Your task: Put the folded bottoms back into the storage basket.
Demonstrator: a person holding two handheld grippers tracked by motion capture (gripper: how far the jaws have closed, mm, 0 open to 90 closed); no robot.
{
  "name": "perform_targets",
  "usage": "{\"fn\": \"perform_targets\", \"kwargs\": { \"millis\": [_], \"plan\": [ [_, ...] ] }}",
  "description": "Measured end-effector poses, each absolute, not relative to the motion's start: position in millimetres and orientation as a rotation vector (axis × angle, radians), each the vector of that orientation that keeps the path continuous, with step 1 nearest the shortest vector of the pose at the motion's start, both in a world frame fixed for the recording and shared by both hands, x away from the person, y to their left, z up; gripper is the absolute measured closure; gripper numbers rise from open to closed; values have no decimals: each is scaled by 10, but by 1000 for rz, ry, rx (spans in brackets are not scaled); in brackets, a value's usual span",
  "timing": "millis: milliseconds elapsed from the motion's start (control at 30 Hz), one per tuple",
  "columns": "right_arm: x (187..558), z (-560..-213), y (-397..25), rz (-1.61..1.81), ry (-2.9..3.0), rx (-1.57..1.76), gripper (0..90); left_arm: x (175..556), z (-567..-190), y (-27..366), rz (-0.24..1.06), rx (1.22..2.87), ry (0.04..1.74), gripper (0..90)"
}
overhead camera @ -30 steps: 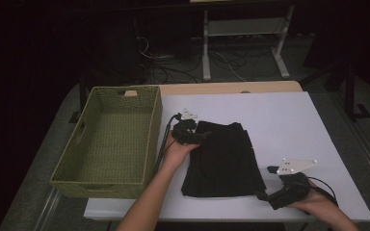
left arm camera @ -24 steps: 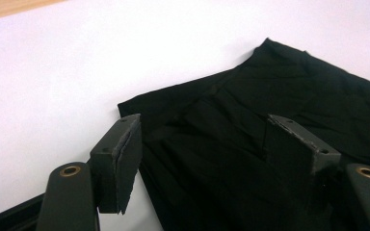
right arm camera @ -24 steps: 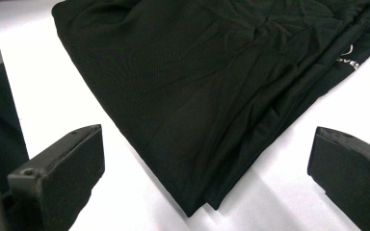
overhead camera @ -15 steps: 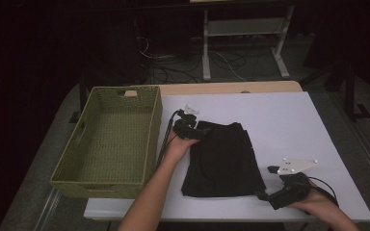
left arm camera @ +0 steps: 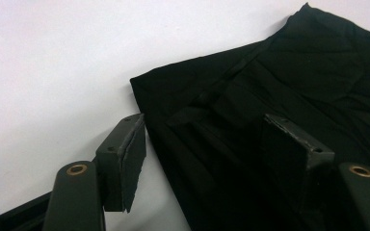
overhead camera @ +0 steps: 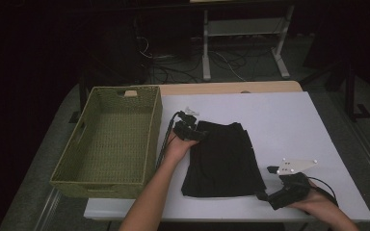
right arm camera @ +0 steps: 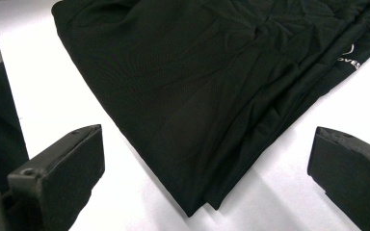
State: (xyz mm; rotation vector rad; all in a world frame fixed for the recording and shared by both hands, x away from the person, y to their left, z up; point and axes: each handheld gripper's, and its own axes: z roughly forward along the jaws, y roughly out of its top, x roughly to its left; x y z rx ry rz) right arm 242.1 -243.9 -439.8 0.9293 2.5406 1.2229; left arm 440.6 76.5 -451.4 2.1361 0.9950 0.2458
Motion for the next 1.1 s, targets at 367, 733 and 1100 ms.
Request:
{"fn": "perform_targets", "kwargs": {
  "millis": [367, 733, 1100],
  "plan": [
    [2420, -4400, -2434, 1222, 2547, 928, 0, 4370, -4507, 711, 201, 2150, 941, 467],
    [2419, -4402, -2426, 1222, 2551, 928, 0, 4355, -4509, 707, 149, 2165, 892, 730],
    [2397, -4376, -2406, 1221, 2528, 939, 20, 4355, -4510, 712, 121, 2155, 885, 833]
  ]
}}
